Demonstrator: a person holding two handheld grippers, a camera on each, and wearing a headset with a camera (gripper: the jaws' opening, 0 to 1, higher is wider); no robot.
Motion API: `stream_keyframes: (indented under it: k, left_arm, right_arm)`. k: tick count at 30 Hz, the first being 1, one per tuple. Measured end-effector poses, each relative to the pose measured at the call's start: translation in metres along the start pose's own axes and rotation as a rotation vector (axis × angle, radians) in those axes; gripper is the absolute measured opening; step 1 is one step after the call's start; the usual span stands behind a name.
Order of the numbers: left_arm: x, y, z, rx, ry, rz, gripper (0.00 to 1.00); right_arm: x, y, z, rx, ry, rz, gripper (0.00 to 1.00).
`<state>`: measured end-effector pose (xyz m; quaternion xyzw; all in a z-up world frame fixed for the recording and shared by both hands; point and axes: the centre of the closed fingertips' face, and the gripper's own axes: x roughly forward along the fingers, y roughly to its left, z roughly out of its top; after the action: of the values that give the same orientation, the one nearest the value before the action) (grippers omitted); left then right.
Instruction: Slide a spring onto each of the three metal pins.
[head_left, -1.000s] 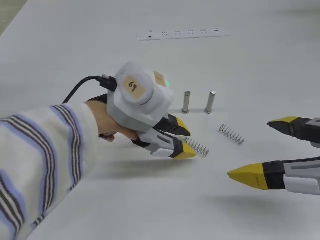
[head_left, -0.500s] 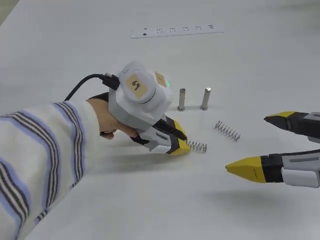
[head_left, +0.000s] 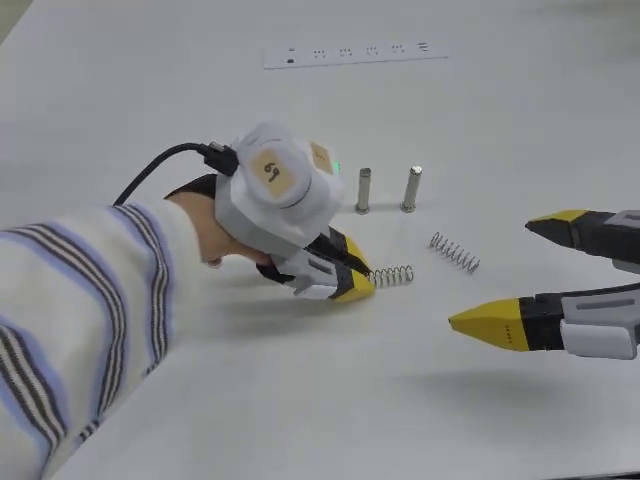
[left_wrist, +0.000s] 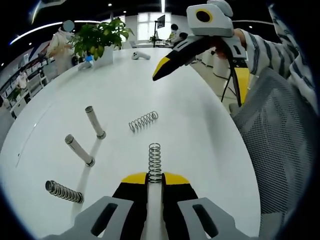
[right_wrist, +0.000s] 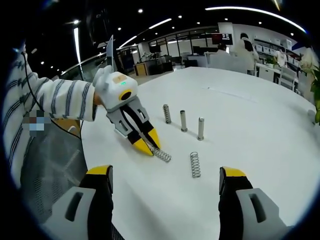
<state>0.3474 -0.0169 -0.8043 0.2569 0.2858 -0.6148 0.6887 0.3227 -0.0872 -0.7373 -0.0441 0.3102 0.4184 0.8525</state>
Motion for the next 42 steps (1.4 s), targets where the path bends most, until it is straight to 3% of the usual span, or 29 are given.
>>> stream_keyframes:
  k: [9,11,15,21,25,35,42]
  left_arm:
    - [0.000,0.006,0.000,-0.025,0.004,0.033,0.01]
    - [-0.001,0.013,-0.001,-0.026,0.011,0.072,0.01]
    - [-0.004,0.019,-0.003,-0.050,0.006,0.100,0.01]
    - [-0.009,0.017,-0.004,-0.056,0.004,0.102,0.00]
    - [-0.016,0.014,0.003,-0.104,-0.032,0.089,0.00]
    - [-0.034,0.004,0.009,-0.096,-0.047,0.077,0.00]
    - [-0.045,0.004,0.008,-0.095,-0.041,0.097,0.00]
  right_arm:
    - [-0.001,-0.001,0.001,-0.013,-0.002,-0.005,0.86]
    - [-0.001,-0.002,0.001,-0.016,-0.002,-0.006,0.86]
    - [-0.001,-0.002,0.001,-0.017,0.003,-0.008,0.86]
    - [0.000,0.001,0.000,-0.019,0.010,-0.002,0.85]
    - [0.001,0.002,0.001,-0.024,0.011,0.003,0.85]
    - [0.006,0.010,0.001,-0.047,0.020,0.024,0.85]
    - [0.010,0.020,0.011,-0.058,-0.024,0.066,0.84]
